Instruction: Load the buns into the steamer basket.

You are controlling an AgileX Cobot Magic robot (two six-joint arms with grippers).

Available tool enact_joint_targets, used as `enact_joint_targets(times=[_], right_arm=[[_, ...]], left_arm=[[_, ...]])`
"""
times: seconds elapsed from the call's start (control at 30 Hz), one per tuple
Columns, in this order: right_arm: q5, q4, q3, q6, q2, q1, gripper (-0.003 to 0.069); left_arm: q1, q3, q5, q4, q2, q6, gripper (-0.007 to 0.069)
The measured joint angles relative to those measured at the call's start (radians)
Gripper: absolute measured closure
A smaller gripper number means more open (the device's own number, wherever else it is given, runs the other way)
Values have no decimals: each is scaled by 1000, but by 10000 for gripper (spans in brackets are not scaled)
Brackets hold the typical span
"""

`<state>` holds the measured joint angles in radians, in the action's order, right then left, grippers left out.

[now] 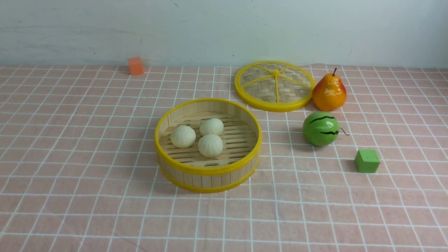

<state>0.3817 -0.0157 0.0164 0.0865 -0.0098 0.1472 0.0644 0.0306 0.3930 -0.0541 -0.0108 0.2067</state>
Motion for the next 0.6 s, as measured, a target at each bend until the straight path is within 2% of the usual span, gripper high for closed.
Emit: enact_joint_targets(times=[0.6], right_arm=[[0, 0, 0, -1, 0, 0, 551]], left_arm=[[0, 0, -5, 1, 0, 0, 638]])
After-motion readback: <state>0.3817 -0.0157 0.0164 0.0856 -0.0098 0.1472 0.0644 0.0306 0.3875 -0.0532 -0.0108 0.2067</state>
